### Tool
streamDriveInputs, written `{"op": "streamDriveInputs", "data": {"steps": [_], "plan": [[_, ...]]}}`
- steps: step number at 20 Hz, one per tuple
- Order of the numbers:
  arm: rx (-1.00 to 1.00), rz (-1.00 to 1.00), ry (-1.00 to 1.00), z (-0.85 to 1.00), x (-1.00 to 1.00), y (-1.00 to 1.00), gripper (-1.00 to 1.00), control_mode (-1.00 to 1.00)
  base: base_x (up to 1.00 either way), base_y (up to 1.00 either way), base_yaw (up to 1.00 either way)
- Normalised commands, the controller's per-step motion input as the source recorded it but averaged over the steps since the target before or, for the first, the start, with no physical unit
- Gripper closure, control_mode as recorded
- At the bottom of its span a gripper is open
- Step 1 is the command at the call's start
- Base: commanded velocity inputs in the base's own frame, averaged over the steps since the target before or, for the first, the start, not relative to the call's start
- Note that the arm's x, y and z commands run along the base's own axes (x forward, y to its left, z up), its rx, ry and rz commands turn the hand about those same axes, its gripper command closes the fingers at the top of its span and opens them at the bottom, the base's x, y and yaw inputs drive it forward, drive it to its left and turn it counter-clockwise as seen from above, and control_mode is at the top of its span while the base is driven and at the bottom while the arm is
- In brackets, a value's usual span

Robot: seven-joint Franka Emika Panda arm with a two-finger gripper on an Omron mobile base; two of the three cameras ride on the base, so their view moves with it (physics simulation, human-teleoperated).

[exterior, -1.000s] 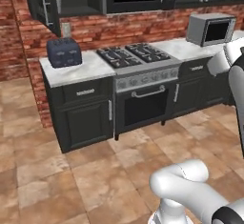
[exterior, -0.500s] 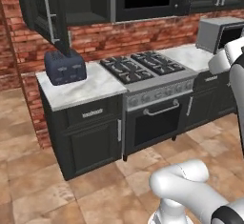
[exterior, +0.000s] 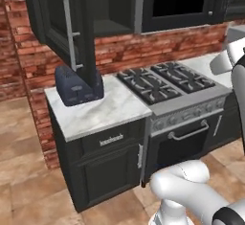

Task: There is a bowl on the dining counter. Grab a lemon wedge from the fridge and place it in the bowl. Then get the liquor bottle and glass cup from the cabinet and place them next to the bowl.

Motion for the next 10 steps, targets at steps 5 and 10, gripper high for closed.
{"op": "streamDriveInputs", "data": {"steps": [5,10], "plan": [[0.0,0.0,0.0,0.0,0.0,0.0,-1.0,1.0,0.88,-0.01,0.11],[0.0,0.0,0.0,0.0,0.0,0.0,-1.0,1.0,0.6,0.0,0.04]]}}
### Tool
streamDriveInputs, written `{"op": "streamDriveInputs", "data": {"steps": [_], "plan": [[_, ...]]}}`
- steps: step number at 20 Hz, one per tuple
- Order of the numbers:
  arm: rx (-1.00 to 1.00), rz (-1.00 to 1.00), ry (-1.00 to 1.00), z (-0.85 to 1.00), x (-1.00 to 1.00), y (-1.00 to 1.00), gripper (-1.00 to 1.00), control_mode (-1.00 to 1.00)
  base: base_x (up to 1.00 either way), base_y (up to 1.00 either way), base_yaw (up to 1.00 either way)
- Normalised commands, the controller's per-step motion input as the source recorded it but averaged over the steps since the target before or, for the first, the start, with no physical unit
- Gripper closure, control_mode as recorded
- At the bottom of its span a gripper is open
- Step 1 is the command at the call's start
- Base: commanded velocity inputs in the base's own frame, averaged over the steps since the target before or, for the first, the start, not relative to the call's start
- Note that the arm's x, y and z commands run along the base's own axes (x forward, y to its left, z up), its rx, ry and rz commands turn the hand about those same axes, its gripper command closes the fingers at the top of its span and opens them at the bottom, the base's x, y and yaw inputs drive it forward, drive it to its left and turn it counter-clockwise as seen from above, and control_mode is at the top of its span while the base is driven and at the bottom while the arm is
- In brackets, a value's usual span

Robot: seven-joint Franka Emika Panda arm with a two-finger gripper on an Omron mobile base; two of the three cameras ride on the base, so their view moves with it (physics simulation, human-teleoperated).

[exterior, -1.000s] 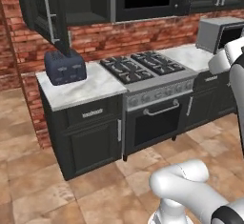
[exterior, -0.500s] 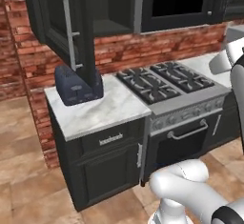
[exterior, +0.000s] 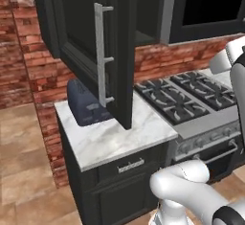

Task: There is a bowl on the dining counter. Grab a lemon wedge from the fridge and place it in the bowl. Then get the liquor bottle and glass cup from the cabinet and place them next to the bowl.

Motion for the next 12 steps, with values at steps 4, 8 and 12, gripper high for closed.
{"op": "streamDriveInputs", "data": {"steps": [4,8,12], "plan": [[0.0,0.0,0.0,0.0,0.0,0.0,-1.0,1.0,0.59,-0.12,0.1],[0.0,0.0,0.0,0.0,0.0,0.0,-1.0,1.0,0.71,-0.06,0.13],[0.0,0.0,0.0,0.0,0.0,0.0,-1.0,1.0,0.74,-0.2,0.17]]}}
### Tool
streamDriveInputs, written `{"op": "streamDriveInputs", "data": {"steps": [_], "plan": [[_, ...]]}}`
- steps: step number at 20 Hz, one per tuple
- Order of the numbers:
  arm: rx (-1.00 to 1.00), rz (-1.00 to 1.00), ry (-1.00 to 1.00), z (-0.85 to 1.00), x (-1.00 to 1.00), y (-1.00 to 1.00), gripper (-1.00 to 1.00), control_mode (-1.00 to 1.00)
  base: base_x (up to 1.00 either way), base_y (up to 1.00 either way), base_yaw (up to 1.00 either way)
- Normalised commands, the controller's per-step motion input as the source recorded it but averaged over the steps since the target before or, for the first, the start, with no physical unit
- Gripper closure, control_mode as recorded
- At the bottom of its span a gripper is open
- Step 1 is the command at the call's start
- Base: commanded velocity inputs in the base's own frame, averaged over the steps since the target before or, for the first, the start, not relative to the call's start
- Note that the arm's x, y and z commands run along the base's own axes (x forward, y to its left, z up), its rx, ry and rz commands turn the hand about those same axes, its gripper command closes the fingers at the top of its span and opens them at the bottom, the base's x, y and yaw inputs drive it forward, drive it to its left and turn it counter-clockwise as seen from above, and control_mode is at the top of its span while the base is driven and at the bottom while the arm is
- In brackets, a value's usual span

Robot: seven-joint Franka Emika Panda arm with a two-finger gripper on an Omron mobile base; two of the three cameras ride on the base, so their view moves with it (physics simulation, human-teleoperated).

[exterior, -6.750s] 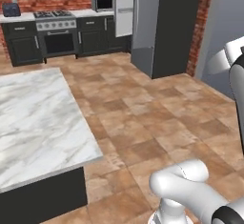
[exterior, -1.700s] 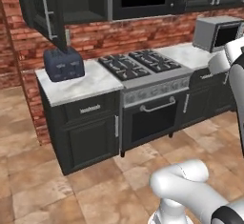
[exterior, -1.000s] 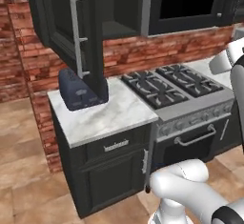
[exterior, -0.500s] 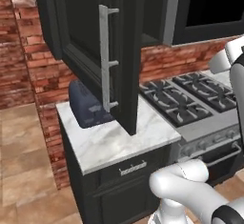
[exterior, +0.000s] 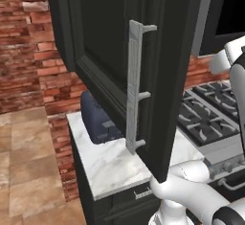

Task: There is a bowl on the dining counter. Grab a lemon wedge from the fridge and place it in the bowl. Then get the liquor bottle and glass cup from the cabinet and place them next to the bowl.

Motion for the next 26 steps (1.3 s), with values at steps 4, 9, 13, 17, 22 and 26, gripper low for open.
{"op": "streamDriveInputs", "data": {"steps": [4,9,13,17,22,26], "plan": [[0.0,0.0,0.0,0.0,0.0,0.0,-1.0,1.0,0.5,-0.1,0.19],[0.0,0.24,0.0,-0.02,0.1,0.09,-1.0,-1.0,0.08,-0.01,0.1],[-0.02,0.32,0.0,-0.01,0.2,0.46,-1.0,-1.0,0.0,0.0,0.0],[-0.03,0.1,0.0,0.0,0.37,0.65,-1.0,-1.0,0.0,0.0,0.0],[-0.02,0.16,0.0,0.01,0.25,0.63,-1.0,-1.0,0.0,0.0,0.0],[-0.1,0.1,0.02,0.0,0.43,0.56,-1.0,-1.0,0.0,0.0,0.0]]}}
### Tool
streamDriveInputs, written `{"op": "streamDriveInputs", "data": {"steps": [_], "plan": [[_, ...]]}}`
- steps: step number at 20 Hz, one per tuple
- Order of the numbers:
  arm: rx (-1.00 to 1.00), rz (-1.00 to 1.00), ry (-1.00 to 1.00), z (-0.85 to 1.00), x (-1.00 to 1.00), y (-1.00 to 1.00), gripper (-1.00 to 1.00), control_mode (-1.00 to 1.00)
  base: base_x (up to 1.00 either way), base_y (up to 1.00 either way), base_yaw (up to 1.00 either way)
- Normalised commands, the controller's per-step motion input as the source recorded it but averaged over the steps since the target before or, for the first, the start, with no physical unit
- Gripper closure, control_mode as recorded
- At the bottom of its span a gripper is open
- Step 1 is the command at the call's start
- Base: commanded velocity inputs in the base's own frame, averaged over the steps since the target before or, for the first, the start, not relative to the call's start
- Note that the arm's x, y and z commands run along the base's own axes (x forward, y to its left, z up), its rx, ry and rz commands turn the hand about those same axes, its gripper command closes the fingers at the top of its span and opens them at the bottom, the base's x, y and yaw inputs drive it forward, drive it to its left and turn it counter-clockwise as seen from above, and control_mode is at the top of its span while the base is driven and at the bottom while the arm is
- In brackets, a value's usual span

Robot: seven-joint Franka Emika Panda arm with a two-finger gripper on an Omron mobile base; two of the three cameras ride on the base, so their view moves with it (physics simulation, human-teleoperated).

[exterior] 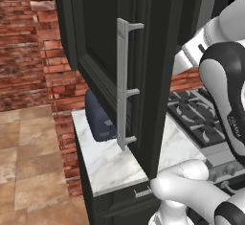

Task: There is a bowl on the dining counter. Grab a lemon wedge from the fridge and place it in the bowl. Then get the liquor bottle and glass cup from the cabinet and place them next to the bowl.

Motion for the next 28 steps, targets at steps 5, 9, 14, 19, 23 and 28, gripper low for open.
{"op": "streamDriveInputs", "data": {"steps": [5,9,14,19,23,28], "plan": [[-0.04,0.32,0.03,0.0,0.75,0.24,-1.0,-1.0,0.0,0.0,0.0],[-0.02,0.15,0.0,0.02,0.76,0.19,-1.0,-1.0,0.0,0.0,0.0],[0.0,0.14,-0.07,0.08,0.61,0.18,-1.0,-1.0,0.0,0.0,0.0],[0.04,0.47,-0.11,0.02,0.61,-0.16,-1.0,-1.0,0.0,0.0,0.0],[0.05,0.53,-0.16,0.03,0.57,-0.13,-1.0,-1.0,0.0,0.0,0.0],[-0.01,0.21,-0.17,0.05,0.28,-0.04,-1.0,-1.0,0.0,0.0,0.0]]}}
